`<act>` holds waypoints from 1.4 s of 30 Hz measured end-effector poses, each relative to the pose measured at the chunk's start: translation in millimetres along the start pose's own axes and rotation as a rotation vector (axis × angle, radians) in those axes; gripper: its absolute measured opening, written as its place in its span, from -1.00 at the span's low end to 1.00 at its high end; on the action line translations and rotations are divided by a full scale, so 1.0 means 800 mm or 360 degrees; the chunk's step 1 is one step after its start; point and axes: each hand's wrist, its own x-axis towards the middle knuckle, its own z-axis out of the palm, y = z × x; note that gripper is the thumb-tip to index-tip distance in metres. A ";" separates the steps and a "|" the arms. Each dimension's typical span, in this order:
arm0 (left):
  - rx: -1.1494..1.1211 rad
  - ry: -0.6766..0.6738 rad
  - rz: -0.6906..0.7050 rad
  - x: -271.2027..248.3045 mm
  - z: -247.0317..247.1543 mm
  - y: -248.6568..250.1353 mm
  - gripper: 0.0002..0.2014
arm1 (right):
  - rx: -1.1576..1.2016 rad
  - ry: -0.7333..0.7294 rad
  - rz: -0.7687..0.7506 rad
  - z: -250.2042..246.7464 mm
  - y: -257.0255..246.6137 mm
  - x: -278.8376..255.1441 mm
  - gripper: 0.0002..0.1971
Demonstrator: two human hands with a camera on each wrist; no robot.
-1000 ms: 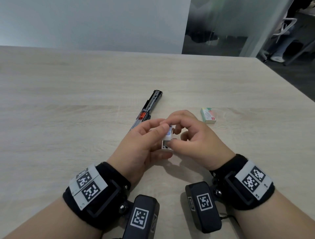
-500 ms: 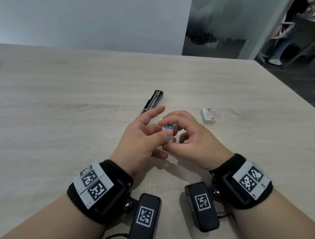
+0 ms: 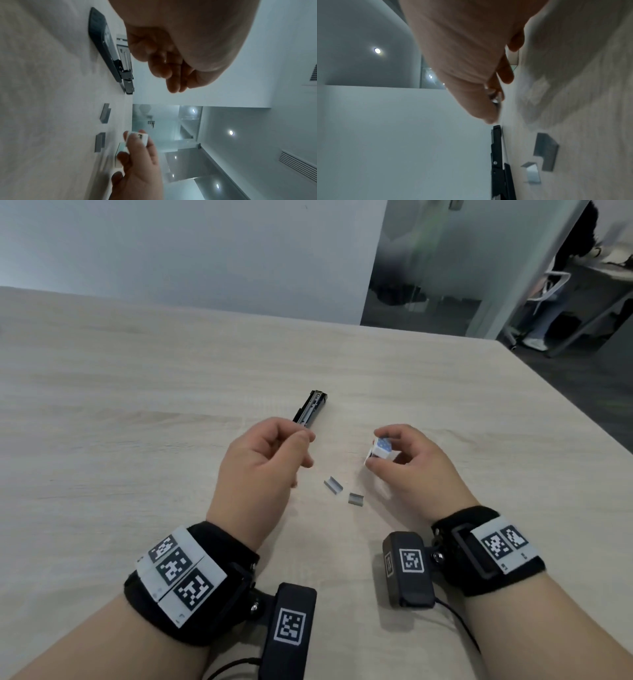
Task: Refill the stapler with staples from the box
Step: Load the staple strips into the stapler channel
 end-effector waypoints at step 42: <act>0.0719 0.0011 0.0006 -0.079 -0.016 0.017 -0.73 | 0.0295 -0.0202 0.0050 0.007 -0.049 -0.097 -0.89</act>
